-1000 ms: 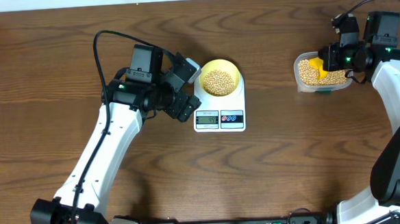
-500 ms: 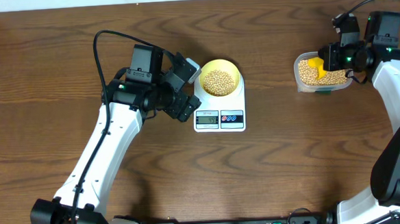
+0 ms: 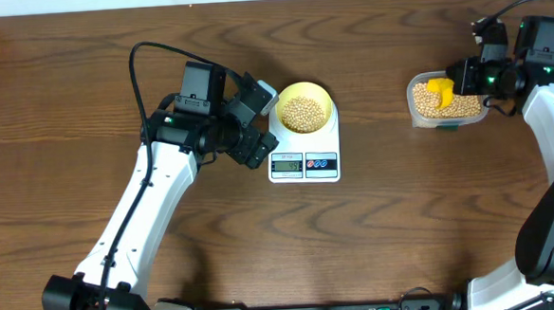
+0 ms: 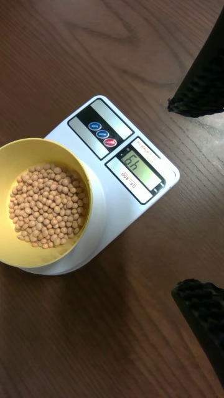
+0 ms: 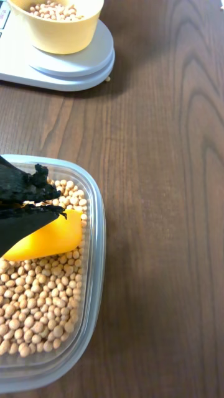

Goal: Scoop item into bowl and weigh 50g on scale

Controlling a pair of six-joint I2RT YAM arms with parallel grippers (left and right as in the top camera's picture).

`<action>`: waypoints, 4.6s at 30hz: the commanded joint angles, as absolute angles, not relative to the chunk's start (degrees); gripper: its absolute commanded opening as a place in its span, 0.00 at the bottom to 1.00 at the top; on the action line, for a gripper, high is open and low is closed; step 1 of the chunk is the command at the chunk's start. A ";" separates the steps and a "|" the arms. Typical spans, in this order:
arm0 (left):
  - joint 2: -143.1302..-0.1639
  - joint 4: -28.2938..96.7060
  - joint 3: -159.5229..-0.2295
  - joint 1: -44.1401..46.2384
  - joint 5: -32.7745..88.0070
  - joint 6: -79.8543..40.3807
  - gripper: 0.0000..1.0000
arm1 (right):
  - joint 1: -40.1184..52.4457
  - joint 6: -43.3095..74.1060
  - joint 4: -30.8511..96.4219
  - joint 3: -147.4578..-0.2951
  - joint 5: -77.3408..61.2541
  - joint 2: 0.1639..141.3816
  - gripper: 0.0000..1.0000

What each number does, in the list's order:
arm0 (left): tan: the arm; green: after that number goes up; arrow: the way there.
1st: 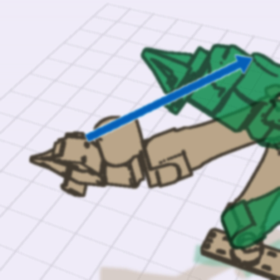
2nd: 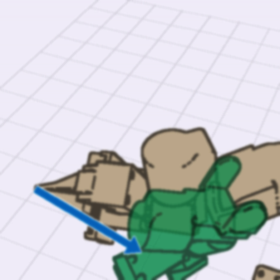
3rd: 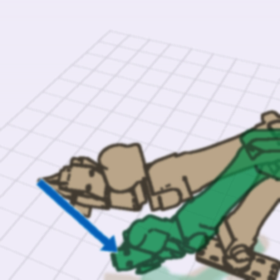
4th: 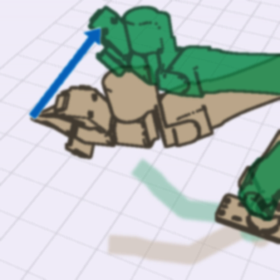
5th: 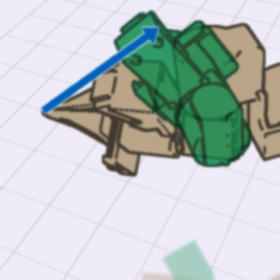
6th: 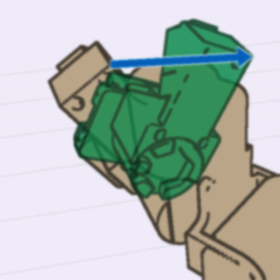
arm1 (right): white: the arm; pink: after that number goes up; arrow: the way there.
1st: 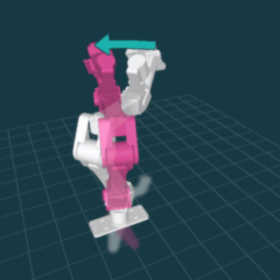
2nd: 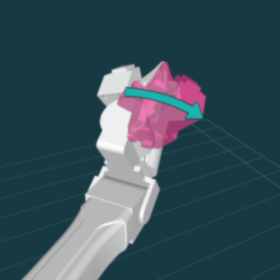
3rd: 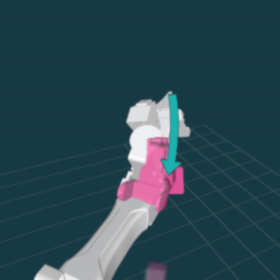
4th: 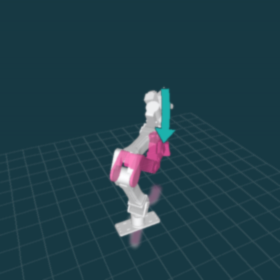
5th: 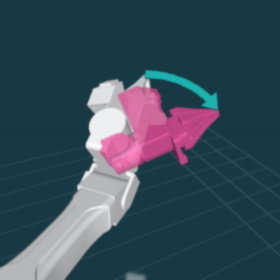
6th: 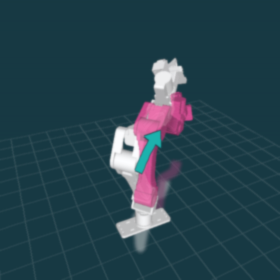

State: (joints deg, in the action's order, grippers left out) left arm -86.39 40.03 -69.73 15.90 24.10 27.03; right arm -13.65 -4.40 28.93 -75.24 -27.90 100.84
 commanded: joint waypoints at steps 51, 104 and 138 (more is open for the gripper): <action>-86.15 40.03 -69.10 15.66 24.84 27.40 0.86 | -15.84 4.23 26.33 -75.35 -39.40 96.51 0.01; -86.15 40.03 -69.10 15.66 24.84 27.40 0.86 | 10.22 5.28 9.87 -75.31 -48.14 96.55 0.01; -86.15 40.03 -69.10 15.66 24.84 27.40 0.86 | 12.43 4.21 8.60 -75.31 -42.74 96.66 0.01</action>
State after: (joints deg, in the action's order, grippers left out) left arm -86.39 40.03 -69.76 15.90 24.10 27.05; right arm 11.99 5.19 8.93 -75.24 -43.40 98.08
